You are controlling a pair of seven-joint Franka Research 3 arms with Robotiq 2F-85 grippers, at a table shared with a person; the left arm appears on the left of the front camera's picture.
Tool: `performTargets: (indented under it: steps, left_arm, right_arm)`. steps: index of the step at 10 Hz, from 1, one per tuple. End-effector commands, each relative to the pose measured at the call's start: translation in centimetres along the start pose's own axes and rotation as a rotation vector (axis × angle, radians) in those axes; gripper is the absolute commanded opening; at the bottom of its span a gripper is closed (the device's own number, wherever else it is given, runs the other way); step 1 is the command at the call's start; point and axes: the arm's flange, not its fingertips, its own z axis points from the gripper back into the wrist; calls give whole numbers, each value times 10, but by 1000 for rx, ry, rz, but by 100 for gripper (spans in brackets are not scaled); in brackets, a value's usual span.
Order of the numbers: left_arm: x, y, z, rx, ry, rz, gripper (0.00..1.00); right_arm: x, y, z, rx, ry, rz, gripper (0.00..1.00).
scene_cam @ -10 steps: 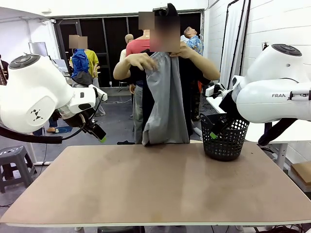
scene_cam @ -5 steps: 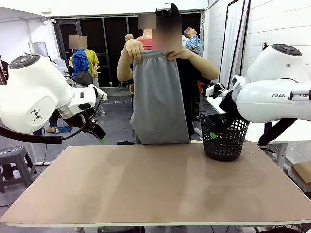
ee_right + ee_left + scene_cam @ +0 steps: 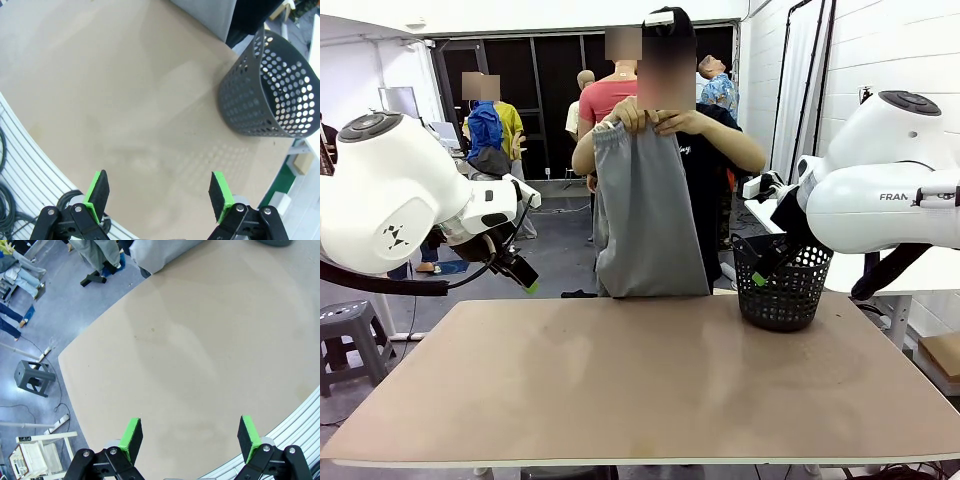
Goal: Fold the training pants.
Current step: Grab both ends of the Training pants handed by a person.
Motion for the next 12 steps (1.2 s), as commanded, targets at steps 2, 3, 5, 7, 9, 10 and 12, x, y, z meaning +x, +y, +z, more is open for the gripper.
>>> performTargets:
  steps: [2, 3, 5, 7, 9, 10, 12]
  left_arm:
    - [-2, 0, -1, 3, -4, 0, 100]
    - [-2, 0, -1, 3, -4, 0, 100]
    - [-2, 0, -1, 3, -4, 0, 100]
    - [-2, 0, -1, 3, -4, 0, 100]
    - [-2, 0, -1, 3, -4, 0, 100]
    - [-2, 0, -1, 3, -4, 0, 100]
    - [-2, 0, -1, 3, -4, 0, 100]
  right_arm:
    - [-1, 0, -2, 0, -4, 2, 100]
    - [-1, 0, -2, 0, -4, 2, 100]
    - [-1, 0, -2, 0, -4, 2, 100]
    - [-1, 0, -2, 0, -4, 2, 100]
    - [-1, 0, -2, 0, -4, 2, 100]
    - [-1, 0, -2, 0, -4, 2, 100]
    - [-1, 0, -2, 0, -4, 2, 100]
